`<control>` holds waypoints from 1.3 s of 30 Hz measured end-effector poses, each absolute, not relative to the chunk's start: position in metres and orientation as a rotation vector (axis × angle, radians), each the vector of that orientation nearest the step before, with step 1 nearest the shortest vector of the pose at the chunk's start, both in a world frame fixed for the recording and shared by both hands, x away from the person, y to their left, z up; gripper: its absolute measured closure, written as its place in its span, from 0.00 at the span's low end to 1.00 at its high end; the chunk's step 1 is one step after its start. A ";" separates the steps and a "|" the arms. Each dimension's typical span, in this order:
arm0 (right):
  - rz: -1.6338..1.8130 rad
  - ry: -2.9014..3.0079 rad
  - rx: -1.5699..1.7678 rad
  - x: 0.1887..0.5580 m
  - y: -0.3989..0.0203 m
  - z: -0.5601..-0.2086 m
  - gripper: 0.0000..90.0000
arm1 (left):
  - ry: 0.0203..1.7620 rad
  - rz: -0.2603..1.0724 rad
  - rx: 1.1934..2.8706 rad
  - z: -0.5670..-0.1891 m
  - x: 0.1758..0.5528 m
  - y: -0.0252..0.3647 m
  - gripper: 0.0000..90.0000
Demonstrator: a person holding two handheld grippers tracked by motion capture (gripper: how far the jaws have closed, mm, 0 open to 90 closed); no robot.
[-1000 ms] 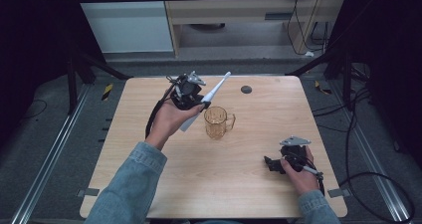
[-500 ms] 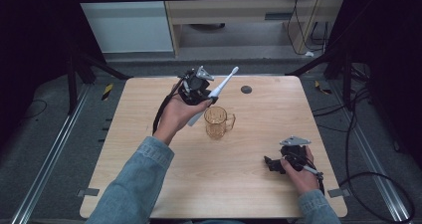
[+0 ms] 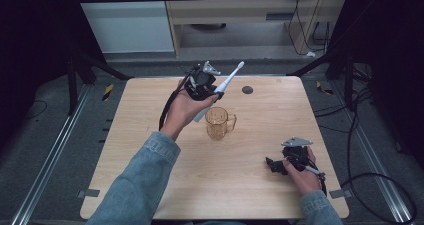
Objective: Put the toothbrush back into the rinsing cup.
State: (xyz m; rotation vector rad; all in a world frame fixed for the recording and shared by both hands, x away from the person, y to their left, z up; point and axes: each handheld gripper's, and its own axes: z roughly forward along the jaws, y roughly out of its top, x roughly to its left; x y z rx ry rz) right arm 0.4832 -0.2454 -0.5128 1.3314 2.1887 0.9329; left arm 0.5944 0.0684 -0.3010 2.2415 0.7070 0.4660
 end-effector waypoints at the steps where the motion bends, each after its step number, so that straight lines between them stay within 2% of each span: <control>1: 0.933 2.189 1.332 0.483 -0.245 -0.513 0.00 | 0.707 0.464 2.238 -0.301 0.595 0.068 0.74; 39: 0.931 2.191 1.327 0.483 -0.246 -0.513 0.00 | 0.672 0.443 2.198 -0.302 0.629 0.037 0.74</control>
